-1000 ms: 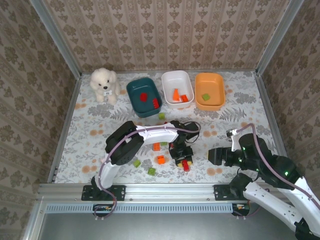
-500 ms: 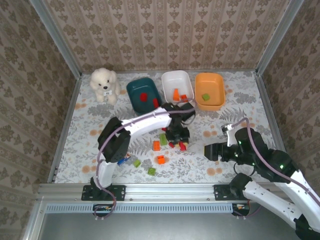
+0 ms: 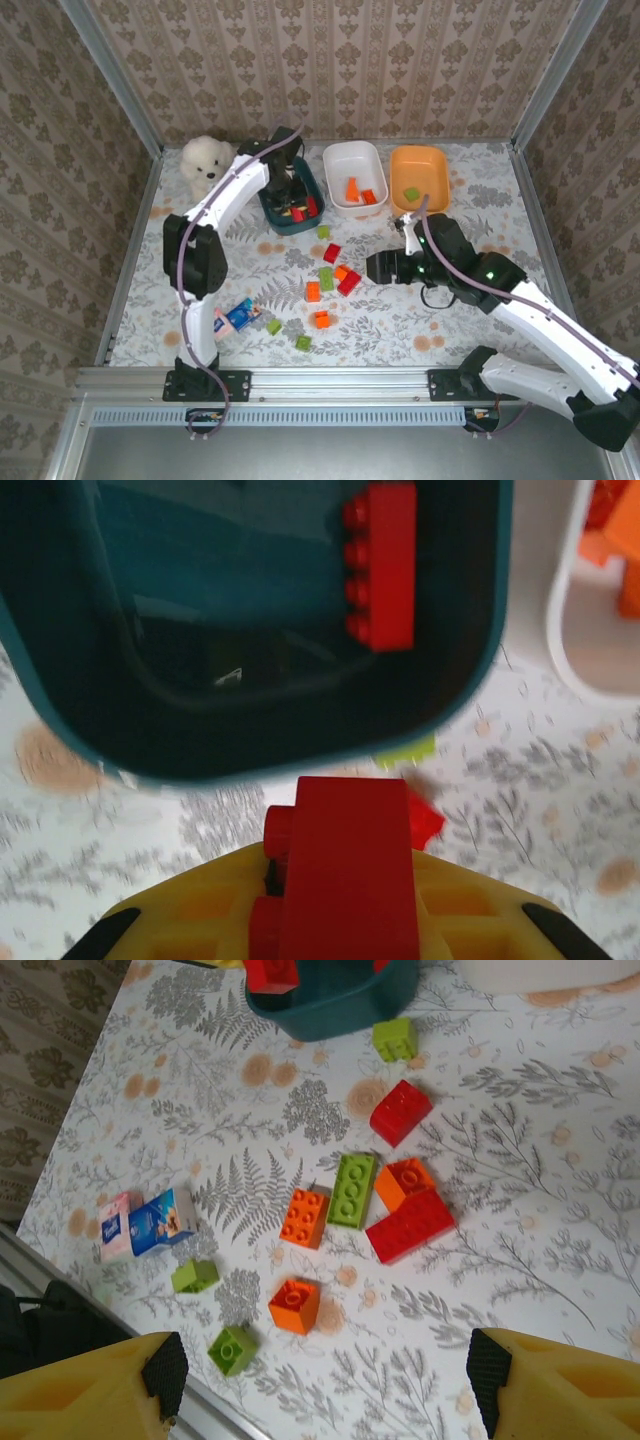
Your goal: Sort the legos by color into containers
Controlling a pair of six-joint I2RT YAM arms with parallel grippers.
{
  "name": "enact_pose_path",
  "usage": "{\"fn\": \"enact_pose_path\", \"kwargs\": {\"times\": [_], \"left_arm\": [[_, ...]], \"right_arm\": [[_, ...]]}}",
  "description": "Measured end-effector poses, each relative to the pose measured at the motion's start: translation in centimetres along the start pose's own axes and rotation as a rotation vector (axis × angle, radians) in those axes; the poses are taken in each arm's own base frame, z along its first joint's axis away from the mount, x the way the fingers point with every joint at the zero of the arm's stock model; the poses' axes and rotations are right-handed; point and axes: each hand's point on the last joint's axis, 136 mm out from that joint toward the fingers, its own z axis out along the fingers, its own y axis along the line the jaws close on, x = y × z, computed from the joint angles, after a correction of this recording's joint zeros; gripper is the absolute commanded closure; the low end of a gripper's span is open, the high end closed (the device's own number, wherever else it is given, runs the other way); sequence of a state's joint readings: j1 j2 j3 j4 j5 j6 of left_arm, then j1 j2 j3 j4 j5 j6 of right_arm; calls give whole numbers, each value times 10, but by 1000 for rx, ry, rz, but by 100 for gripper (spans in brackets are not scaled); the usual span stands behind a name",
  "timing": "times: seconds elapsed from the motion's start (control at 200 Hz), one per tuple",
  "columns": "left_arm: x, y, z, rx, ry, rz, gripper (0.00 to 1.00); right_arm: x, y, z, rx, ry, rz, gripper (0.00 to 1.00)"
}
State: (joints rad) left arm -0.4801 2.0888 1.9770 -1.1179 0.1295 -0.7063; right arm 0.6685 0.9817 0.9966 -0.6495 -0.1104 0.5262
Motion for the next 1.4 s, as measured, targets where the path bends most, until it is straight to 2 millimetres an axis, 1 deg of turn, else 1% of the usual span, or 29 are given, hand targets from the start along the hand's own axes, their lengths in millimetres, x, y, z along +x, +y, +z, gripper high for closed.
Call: {"fn": "enact_pose_path", "kwargs": {"times": [0.085,0.185,0.27,0.34,0.47,0.615,0.86,0.965,1.1,1.2,1.295,1.35,1.4], "left_arm": [[-15,6,17,-18,8,0,80],[-28,12,39,-38,28,-4,79],[-34,17,55,-50,42,-6,79],[-37,20,64,-57,52,-7,78],[-39,18,72,-53,61,3,76],[-37,15,78,-44,73,9,73],[-36,11,90,-18,98,14,56],[-38,8,87,-6,93,21,49],[-44,2,80,9,70,31,47],[-45,3,74,4,56,33,45],[-46,3,51,3,17,37,41],[-43,3,28,12,-16,41,40],[-37,5,2,25,-50,42,40]], "right_arm": [[-8,4,9,-5,-8,-1,23],[-18,9,16,-16,-21,-4,23],[-24,12,19,-23,-33,-11,23],[-27,14,21,-26,-39,-16,23],[-34,17,26,-33,-48,-23,23],[-32,17,30,-32,-34,-25,23],[-30,18,35,-39,-16,-36,23],[-30,20,39,-41,-3,-55,23],[-26,23,44,-45,16,-102,23],[-18,33,48,-65,38,-173,23],[-10,49,51,-102,49,-269,22],[-5,59,53,-128,51,-330,21],[0,70,56,-153,52,-384,20]]}}
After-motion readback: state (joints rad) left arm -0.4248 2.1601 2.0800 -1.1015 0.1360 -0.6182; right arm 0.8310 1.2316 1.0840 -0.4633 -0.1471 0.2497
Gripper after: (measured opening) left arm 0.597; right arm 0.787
